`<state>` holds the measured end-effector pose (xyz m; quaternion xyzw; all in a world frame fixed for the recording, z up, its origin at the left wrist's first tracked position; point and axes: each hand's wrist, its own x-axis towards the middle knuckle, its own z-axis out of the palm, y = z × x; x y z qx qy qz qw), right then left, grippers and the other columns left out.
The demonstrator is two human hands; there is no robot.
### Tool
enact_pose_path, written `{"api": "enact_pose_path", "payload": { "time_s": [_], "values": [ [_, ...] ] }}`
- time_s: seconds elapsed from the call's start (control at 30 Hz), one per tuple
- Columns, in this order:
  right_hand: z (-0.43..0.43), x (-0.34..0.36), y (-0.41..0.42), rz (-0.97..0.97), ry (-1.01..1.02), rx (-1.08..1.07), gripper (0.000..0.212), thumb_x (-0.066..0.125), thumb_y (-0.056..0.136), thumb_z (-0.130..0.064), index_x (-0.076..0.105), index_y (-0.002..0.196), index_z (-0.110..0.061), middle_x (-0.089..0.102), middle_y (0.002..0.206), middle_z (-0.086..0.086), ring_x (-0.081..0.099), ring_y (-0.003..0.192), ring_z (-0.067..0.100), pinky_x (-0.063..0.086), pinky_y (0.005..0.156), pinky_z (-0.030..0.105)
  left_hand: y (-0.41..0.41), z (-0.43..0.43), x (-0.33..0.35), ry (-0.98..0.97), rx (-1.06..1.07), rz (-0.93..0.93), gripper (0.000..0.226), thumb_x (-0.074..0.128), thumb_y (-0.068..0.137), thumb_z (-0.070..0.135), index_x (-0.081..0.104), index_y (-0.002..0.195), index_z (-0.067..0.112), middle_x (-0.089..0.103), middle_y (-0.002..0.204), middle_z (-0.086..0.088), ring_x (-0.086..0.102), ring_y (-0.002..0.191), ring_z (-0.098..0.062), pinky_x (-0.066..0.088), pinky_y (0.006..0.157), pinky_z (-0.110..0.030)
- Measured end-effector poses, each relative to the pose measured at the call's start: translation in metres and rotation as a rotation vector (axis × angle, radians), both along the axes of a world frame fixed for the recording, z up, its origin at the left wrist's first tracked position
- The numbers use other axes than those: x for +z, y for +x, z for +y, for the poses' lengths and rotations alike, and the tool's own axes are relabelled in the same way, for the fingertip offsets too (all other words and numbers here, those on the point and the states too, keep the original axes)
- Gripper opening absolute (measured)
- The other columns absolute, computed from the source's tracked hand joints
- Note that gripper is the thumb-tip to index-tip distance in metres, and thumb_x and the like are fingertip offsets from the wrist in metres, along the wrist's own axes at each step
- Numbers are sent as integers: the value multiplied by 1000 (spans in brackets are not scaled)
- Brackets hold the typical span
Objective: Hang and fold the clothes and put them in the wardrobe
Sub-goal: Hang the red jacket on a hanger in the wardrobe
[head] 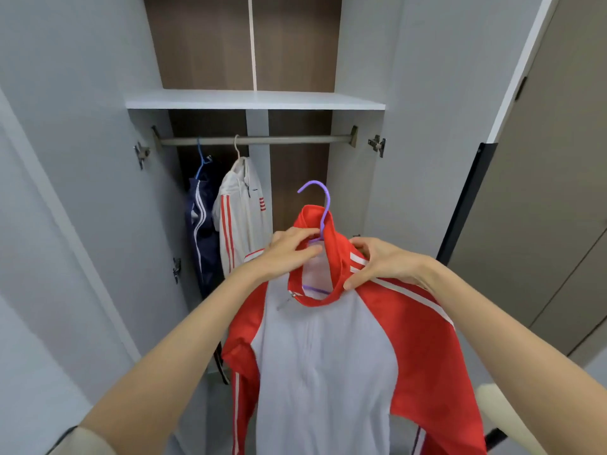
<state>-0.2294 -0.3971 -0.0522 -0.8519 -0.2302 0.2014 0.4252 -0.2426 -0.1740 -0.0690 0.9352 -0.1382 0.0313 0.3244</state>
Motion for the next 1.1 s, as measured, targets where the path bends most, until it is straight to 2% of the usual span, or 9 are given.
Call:
{"api": "enact_pose_path", "payload": {
  "time_s": [0.1, 0.27, 0.4, 0.57, 0.67, 0.8, 0.93, 1.03, 1.1],
  "values": [
    [-4, 0, 23, -38, 116, 1, 19, 68, 90, -16, 67, 108, -11, 72, 97, 3, 67, 86, 12, 53, 80, 24, 23, -11, 6, 11, 54, -167, 25, 48, 100, 34, 63, 117, 23, 66, 111, 7, 50, 114, -16, 30, 105, -41],
    [-11, -2, 48, -382, -26, -12, 34, 54, 99, -22, 58, 67, -13, 43, 56, -12, 33, 55, 4, 34, 59, 23, 56, -24, 5, 30, 45, -133, 24, 40, 102, 25, 55, 84, 22, 65, 79, 7, 59, 87, -9, 32, 99, -45],
    [-23, 11, 83, -703, -274, -106, 33, 49, 101, -28, 59, 78, -6, 61, 71, 5, 53, 71, 28, 45, 71, 41, 83, -20, 5, 89, 45, -103, 27, 38, 102, 29, 48, 77, 32, 55, 72, 13, 50, 87, -7, 24, 93, -36],
    [-22, 20, 133, -765, -255, -424, 15, 51, 98, -23, 64, 101, -18, 67, 97, 7, 60, 97, 32, 50, 78, 41, 113, -7, 18, 93, 25, -192, 21, 42, 101, 34, 56, 86, 33, 52, 79, 8, 40, 92, -7, 20, 83, -36],
    [-11, 18, 164, -574, -208, -375, 25, 48, 100, -21, 60, 121, -15, 63, 118, 10, 56, 110, 26, 45, 95, 38, 137, 6, 28, -19, 93, -283, 22, 43, 101, 33, 61, 89, 27, 62, 80, 9, 48, 99, -13, 24, 92, -38],
    [17, 7, 181, -456, -217, -143, 26, 50, 96, -48, 62, 95, -25, 68, 95, -6, 60, 87, 8, 44, 79, 23, 175, 23, 31, -231, 53, -228, 22, 46, 101, 23, 63, 87, 16, 66, 78, 4, 58, 96, -30, 39, 97, -51],
    [34, -5, 202, -610, -179, -139, 20, 55, 97, -35, 53, 82, -22, 57, 71, -10, 50, 65, 4, 36, 66, 24, 218, 33, 32, -262, -63, -208, 23, 52, 98, 22, 62, 78, 24, 69, 80, -3, 61, 83, -20, 45, 90, -41],
    [42, -6, 219, -619, -117, -245, 28, 53, 98, -32, 48, 74, -20, 51, 63, -8, 48, 60, 3, 33, 62, 25, 253, 40, 31, -260, -176, -218, 15, 56, 96, 20, 71, 95, 18, 70, 91, 1, 58, 84, -8, 43, 79, -23],
    [43, -7, 228, -607, -133, -319, 29, 54, 98, -32, 53, 77, -12, 56, 67, -3, 51, 63, 10, 37, 64, 30, 279, 45, 25, -173, -141, -274, 20, 57, 95, 20, 70, 110, 24, 67, 106, 3, 54, 96, -10, 41, 86, -26]
  ]
}}
